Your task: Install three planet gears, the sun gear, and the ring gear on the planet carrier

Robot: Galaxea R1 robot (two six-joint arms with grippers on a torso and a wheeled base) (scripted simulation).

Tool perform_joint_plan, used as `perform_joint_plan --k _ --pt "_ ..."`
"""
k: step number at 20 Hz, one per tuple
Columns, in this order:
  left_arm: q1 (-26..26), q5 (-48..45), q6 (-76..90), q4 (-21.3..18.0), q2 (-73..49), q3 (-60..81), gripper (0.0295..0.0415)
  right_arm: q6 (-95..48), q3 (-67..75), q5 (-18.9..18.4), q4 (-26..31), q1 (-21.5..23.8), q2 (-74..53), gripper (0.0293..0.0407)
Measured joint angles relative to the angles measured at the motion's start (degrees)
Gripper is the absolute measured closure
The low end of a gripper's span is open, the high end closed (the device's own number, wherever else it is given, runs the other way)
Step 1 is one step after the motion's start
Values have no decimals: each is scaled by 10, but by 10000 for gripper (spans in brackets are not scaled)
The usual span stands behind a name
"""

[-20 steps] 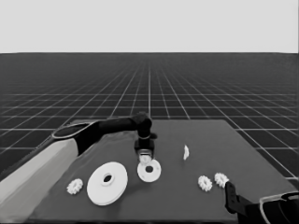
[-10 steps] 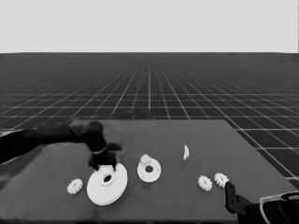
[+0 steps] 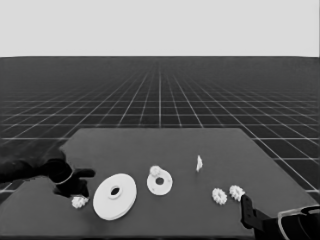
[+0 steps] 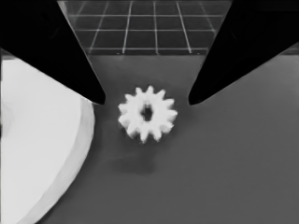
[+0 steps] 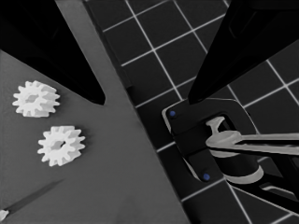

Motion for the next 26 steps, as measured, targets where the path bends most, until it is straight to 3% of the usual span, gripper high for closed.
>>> perform_joint_plan --k 3,8,10,18,21,26 --pt "36 -26 6 26 17 -30 326 0 0 0 0 0 0 315" --pt "44 -32 7 32 21 -38 326 0 0 0 0 0 0 315" --pt "44 -32 7 32 21 -38 397 0 0 0 0 0 0 315" --pt "44 -32 7 32 21 -38 398 0 0 0 0 0 0 315" --pt "-62 39 -3 -49 -19 33 398 0 0 0 0 0 0 315" --pt "-91 56 -3 -73 -24 40 398 0 0 0 0 0 0 315"
